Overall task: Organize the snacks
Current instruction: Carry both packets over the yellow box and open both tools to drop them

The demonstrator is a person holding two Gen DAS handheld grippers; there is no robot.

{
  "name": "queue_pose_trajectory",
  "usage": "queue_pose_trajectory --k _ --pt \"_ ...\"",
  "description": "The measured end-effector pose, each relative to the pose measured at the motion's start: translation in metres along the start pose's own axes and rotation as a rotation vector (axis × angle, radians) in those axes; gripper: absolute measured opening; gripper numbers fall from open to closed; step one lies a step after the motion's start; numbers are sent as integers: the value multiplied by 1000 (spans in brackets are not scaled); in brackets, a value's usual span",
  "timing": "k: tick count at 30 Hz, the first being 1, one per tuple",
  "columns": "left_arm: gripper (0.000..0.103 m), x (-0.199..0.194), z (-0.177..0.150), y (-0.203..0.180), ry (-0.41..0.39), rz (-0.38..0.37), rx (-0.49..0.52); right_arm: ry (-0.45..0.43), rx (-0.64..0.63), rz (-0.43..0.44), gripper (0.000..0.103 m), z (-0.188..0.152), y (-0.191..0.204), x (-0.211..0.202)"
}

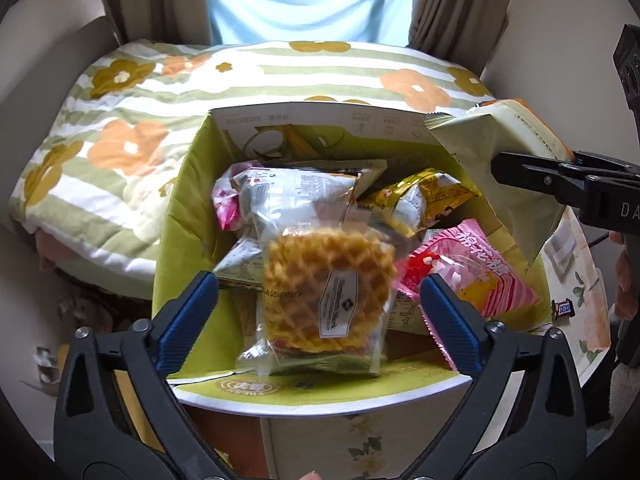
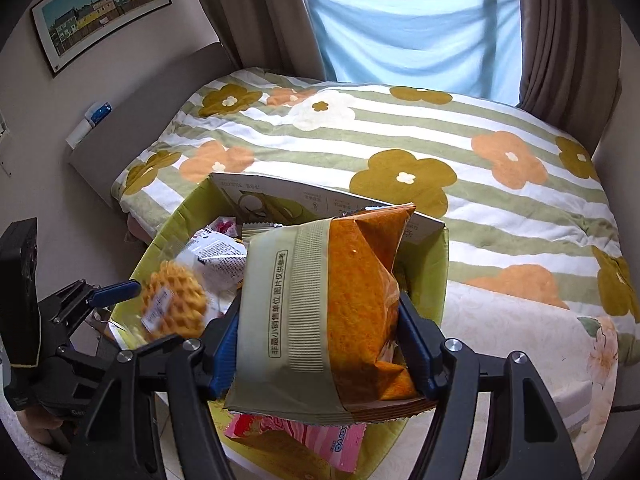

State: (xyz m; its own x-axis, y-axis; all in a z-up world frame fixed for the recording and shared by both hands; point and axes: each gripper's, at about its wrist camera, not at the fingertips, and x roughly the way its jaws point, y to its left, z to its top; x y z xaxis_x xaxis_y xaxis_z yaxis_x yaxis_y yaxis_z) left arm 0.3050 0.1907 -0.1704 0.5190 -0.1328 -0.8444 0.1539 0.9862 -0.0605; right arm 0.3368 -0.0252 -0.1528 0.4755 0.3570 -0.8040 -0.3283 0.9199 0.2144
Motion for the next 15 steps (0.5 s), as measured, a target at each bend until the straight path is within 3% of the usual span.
queue_pose_trajectory --k 9,12,14,15 --pt "102 2 -7 16 18 -4 -72 58 20 42 65 1 3 20" --pt "102 1 -7 16 19 -1 -90 63 18 20 67 4 7 26" --pt "102 -1 -8 16 11 -6 -96 57 15 2 76 7 8 28" --pt "102 -3 -8 16 9 -3 -98 39 16 7 88 8 8 26"
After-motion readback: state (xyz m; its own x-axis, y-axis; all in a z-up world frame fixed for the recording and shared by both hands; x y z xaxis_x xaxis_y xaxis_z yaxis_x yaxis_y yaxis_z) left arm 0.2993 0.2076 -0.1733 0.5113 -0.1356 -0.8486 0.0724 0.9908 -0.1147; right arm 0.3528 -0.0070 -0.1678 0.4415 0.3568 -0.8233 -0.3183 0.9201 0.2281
